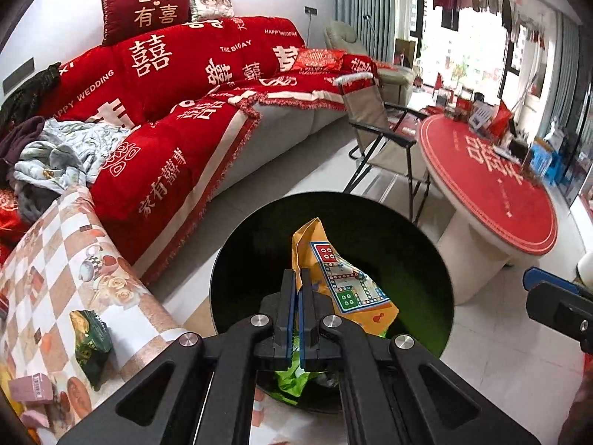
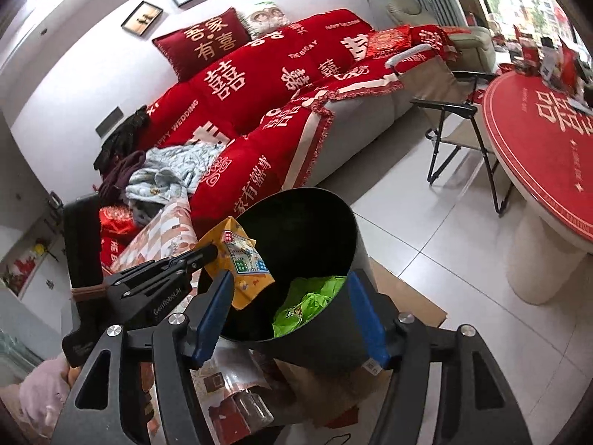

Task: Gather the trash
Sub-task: 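Carry wrapper and green bag over the black bin and release both, then move both open grippers back over the table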

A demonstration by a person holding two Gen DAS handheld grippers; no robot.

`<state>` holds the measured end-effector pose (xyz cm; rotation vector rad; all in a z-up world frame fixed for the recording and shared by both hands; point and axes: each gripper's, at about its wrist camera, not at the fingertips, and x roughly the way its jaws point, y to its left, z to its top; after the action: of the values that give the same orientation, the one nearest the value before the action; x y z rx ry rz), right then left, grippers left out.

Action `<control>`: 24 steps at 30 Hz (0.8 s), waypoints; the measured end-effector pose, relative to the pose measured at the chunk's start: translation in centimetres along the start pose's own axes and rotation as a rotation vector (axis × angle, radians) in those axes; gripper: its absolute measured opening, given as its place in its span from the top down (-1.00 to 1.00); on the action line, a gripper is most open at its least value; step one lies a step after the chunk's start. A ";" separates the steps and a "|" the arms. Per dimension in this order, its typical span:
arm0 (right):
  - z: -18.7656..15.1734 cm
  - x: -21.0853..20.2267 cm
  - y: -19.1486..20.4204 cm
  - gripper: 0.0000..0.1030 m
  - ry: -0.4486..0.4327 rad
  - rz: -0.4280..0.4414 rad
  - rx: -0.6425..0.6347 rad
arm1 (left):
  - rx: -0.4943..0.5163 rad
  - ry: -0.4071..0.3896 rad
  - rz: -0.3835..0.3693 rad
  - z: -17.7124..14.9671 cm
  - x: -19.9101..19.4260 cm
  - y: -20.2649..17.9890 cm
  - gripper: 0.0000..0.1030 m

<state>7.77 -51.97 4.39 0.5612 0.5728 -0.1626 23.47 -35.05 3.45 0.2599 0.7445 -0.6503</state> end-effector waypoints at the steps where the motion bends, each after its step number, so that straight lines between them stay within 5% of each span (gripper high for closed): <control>1: 0.0 -0.3 -0.2 -0.37 -0.007 0.002 0.013 | 0.001 -0.004 -0.002 0.0 -0.2 0.0 -0.97; 14: -0.2 -1.1 -0.1 -0.54 -0.018 0.003 0.017 | -0.027 -0.017 0.002 0.3 -1.0 0.8 -1.00; 24: -0.5 -1.5 0.3 -0.61 -0.017 0.001 0.018 | -0.045 -0.045 0.006 -0.1 1.9 2.0 -1.00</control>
<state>6.39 -51.44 4.99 0.5767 0.5548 -0.1718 25.70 -34.34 2.09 0.2060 0.7144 -0.6309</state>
